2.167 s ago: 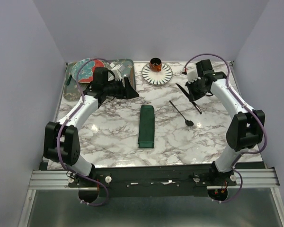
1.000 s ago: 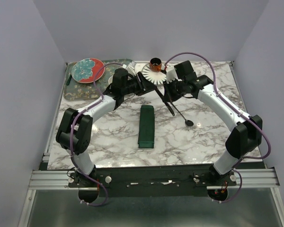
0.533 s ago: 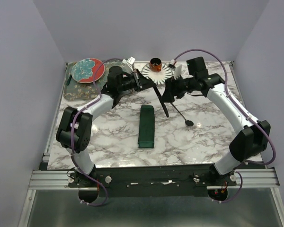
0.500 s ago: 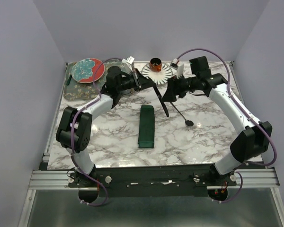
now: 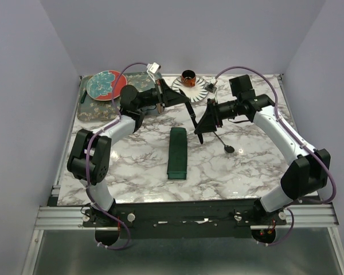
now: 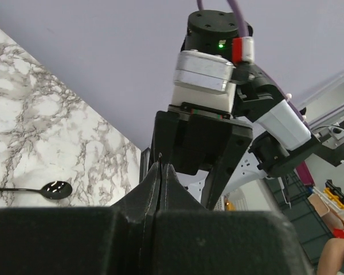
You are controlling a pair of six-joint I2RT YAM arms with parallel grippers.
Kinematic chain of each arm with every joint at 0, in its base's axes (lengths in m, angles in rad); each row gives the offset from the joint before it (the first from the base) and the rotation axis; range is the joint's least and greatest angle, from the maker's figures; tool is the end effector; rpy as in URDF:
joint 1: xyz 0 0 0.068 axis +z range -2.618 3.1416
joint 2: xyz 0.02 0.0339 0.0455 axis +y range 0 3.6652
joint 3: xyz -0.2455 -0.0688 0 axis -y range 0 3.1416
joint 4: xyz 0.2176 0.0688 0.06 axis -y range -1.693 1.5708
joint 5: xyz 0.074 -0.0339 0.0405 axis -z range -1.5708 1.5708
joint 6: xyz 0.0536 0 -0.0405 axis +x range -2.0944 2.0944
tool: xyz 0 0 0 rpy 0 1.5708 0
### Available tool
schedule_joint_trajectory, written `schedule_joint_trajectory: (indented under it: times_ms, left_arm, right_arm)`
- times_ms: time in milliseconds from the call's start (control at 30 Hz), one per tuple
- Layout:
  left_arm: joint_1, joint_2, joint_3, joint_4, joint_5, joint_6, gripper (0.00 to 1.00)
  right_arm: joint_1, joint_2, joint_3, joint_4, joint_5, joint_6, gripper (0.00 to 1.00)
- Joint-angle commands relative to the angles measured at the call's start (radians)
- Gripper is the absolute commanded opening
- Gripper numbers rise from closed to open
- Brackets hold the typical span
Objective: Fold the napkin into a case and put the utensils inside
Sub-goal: Pass from the left arm to the right, then pass from the right arm to the left
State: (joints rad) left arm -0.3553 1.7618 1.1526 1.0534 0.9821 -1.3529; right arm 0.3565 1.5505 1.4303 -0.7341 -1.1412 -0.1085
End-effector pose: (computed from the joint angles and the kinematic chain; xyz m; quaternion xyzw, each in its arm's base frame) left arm 0.3343 -0.1716 0.3238 0.1249 0.6042 -0.7276 0.2999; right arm 0.2655 0.1509 0.3198 -0.3659 0.7233 0.5385 0.2303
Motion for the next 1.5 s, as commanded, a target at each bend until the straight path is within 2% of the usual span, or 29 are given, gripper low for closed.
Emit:
schedule_joint_trajectory:
  times_ms: [0,33,100,133,167,267,300,333,367,433,467,500,567,633,667,733,800,867,1033,1267,1467]
  left_arm:
    - [-0.001,-0.039,-0.013,0.089,0.02,-0.04,0.0]
    - [-0.001,-0.041,-0.016,0.091,0.02,-0.041,0.0]
    - [-0.001,-0.051,-0.022,0.08,0.013,-0.037,0.0]
    - [-0.002,-0.058,-0.025,0.07,0.007,-0.025,0.0]
    - [-0.001,-0.064,-0.03,0.028,-0.005,-0.011,0.0]
    - [0.001,-0.107,-0.042,-0.137,-0.031,0.093,0.21]
    - [0.006,-0.14,-0.045,-0.182,-0.057,0.127,0.46]
    - [0.01,-0.163,-0.05,-0.254,-0.083,0.173,0.51]
    - [0.015,-0.188,-0.047,-0.435,-0.111,0.298,0.53]
    - [0.025,-0.257,-0.036,-0.605,-0.195,0.449,0.57]
    - [0.026,-0.281,-0.013,-0.785,-0.23,0.522,0.58]
    - [0.026,-0.313,-0.001,-0.864,-0.267,0.634,0.57]
    - [0.018,-0.329,0.036,-1.039,-0.345,0.688,0.57]
    - [0.01,-0.344,0.048,-1.11,-0.376,0.733,0.58]
    - [-0.013,-0.352,0.055,-1.169,-0.446,0.744,0.59]
    - [-0.036,-0.372,0.056,-1.201,-0.499,0.756,0.59]
    - [-0.085,-0.38,0.071,-1.259,-0.609,0.756,0.6]
    - [-0.106,-0.38,0.078,-1.262,-0.628,0.753,0.61]
    - [-0.152,-0.403,0.058,-1.21,-0.626,0.735,0.6]
    - [-0.159,-0.421,0.021,-1.104,-0.597,0.707,0.59]
    - [-0.166,-0.387,0.047,-1.113,-0.608,0.693,0.63]
  right_arm:
    - [0.013,0.011,-0.036,0.033,-0.074,0.046,0.45]
    - [0.013,0.007,-0.042,0.056,-0.069,0.056,0.33]
    - [0.019,-0.003,-0.056,0.079,-0.06,0.088,0.22]
    - [0.021,-0.003,-0.054,0.087,-0.055,0.093,0.02]
    - [0.022,-0.004,-0.051,0.088,-0.046,0.095,0.01]
    - [0.024,-0.03,-0.059,0.128,0.018,0.134,0.01]
    - [0.024,-0.039,-0.076,0.153,0.037,0.163,0.01]
    - [0.024,-0.062,-0.083,0.191,0.078,0.171,0.01]
    - [0.024,-0.075,-0.093,0.212,0.105,0.184,0.01]
    - [0.029,-0.105,-0.114,0.258,0.217,0.21,0.01]
    - [0.033,-0.11,-0.119,0.266,0.266,0.214,0.01]
    - [0.041,-0.116,-0.123,0.275,0.299,0.222,0.01]
    - [0.058,-0.131,-0.134,0.297,0.424,0.224,0.01]
    - [0.082,-0.135,-0.136,0.305,0.531,0.225,0.01]
    - [0.091,-0.133,-0.136,0.306,0.556,0.227,0.01]
    - [0.117,-0.133,-0.134,0.308,0.613,0.236,0.01]
    - [0.148,-0.135,-0.134,0.308,0.655,0.243,0.01]
    - [0.163,-0.139,-0.139,0.308,0.693,0.251,0.01]
    - [0.185,-0.155,-0.163,0.332,0.692,0.26,0.01]
    - [0.191,-0.164,-0.188,0.343,0.689,0.26,0.01]
    - [0.191,-0.171,-0.2,0.366,0.664,0.28,0.01]
